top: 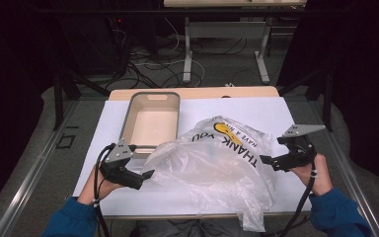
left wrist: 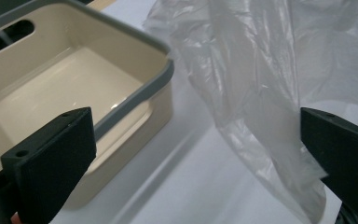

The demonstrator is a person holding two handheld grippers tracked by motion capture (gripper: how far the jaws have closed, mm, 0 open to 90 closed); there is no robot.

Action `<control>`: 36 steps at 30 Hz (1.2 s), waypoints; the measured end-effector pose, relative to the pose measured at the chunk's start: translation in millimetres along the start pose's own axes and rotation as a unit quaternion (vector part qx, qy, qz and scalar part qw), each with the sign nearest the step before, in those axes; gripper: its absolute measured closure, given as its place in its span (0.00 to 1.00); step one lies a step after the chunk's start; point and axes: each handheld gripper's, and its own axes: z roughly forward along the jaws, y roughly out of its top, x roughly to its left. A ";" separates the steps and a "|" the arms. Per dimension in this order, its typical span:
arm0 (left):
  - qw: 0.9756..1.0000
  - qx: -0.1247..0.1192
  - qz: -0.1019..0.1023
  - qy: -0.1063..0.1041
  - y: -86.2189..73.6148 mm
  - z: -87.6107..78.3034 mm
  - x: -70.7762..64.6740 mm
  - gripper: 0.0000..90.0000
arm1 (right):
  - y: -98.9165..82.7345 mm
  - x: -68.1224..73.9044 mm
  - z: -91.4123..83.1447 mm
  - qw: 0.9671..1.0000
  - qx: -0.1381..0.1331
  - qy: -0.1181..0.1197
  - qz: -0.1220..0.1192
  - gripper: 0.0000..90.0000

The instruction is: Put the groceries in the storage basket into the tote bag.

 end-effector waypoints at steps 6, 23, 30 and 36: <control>0.999 0.000 -0.027 0.021 -24.8 -16.1 9.6 0.00 | -21.6 0.1 -2.0 1.000 0.007 -0.001 0.012 0.06; 0.995 0.031 -0.052 0.076 -52.2 -22.7 20.1 0.00 | -42.3 -1.4 -6.6 1.000 0.000 -0.001 0.026 0.02; 0.994 0.048 -0.050 0.083 -55.9 -16.8 21.4 0.00 | -43.4 -2.4 -5.9 1.000 0.004 -0.002 0.023 0.01; 0.994 0.050 -0.046 0.081 -56.1 -15.6 20.5 0.00 | -43.5 -1.8 -4.9 1.000 0.009 -0.002 0.022 0.01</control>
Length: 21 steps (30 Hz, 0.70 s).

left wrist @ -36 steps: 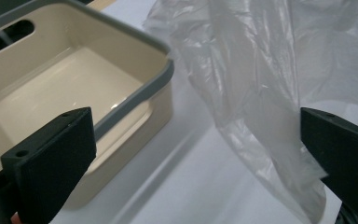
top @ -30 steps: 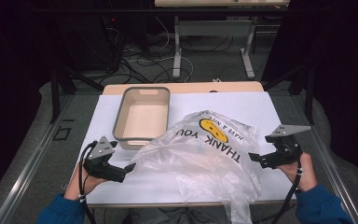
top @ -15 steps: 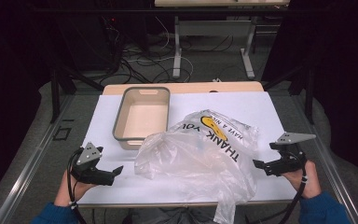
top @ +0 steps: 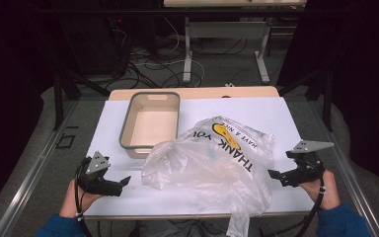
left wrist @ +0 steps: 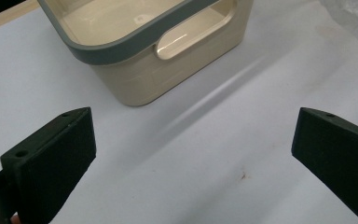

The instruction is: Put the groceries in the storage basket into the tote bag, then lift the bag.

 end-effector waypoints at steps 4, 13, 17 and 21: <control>1.000 0.000 -0.001 0.000 -0.1 0.9 -0.1 0.00 | 0.0 0.5 0.8 1.000 0.001 -0.003 -0.001 0.01; 1.000 0.004 0.004 -0.005 1.2 2.8 -3.8 0.00 | -0.2 0.4 -1.9 1.000 -0.002 -0.006 -0.005 0.02; 1.000 0.001 0.001 -0.004 0.3 3.4 -2.4 0.00 | 0.2 0.4 -2.9 1.000 -0.005 -0.007 -0.005 0.02; 1.000 0.006 0.002 -0.005 -1.5 3.2 -2.5 0.00 | 0.6 0.9 -2.2 1.000 -0.002 -0.003 -0.006 0.02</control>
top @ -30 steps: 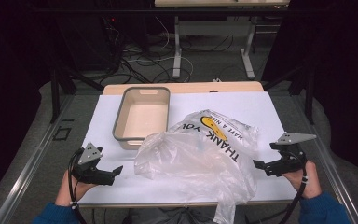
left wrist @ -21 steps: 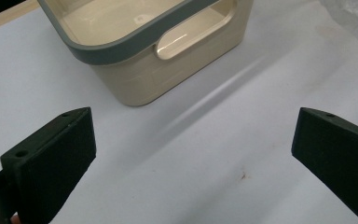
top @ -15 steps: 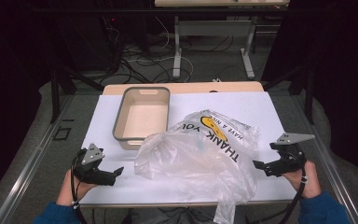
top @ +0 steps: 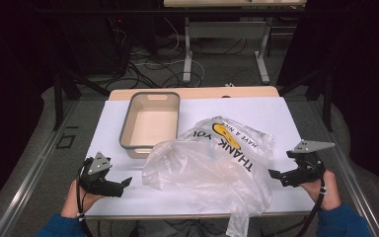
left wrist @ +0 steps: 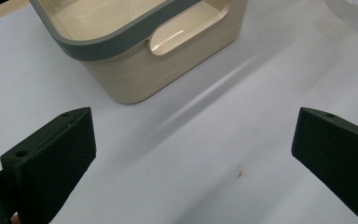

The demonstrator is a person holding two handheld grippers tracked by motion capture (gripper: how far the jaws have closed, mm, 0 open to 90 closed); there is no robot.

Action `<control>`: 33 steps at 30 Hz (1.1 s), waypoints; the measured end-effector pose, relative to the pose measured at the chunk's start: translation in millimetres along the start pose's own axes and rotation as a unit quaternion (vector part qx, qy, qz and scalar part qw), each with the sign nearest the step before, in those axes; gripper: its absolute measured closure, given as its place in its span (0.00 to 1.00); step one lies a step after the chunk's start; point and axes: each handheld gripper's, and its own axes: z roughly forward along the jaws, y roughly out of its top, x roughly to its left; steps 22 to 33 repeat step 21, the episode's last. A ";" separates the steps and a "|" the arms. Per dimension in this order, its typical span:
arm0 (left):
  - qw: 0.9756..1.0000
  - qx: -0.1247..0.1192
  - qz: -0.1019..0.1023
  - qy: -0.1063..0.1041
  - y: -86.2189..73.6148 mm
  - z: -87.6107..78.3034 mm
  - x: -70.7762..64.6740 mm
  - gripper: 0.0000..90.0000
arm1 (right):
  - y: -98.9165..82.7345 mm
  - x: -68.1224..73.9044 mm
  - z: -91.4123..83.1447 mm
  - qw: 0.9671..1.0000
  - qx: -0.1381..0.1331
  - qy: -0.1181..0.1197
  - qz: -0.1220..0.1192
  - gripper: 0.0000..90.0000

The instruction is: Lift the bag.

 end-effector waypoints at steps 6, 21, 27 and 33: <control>1.000 -0.003 -0.004 0.000 -1.3 1.8 -1.0 0.00 | 0.6 0.9 0.7 1.000 0.003 0.001 0.000 0.02; 1.000 0.012 0.002 0.003 0.0 5.2 -1.7 0.00 | -0.6 -0.4 1.7 1.000 0.009 -0.003 -0.005 0.02; 1.000 0.012 0.002 0.003 0.0 5.2 -1.7 0.00 | -0.6 -0.4 1.7 1.000 0.009 -0.003 -0.005 0.02; 1.000 0.012 0.002 0.003 0.0 5.2 -1.7 0.00 | -0.6 -0.4 1.7 1.000 0.009 -0.003 -0.005 0.02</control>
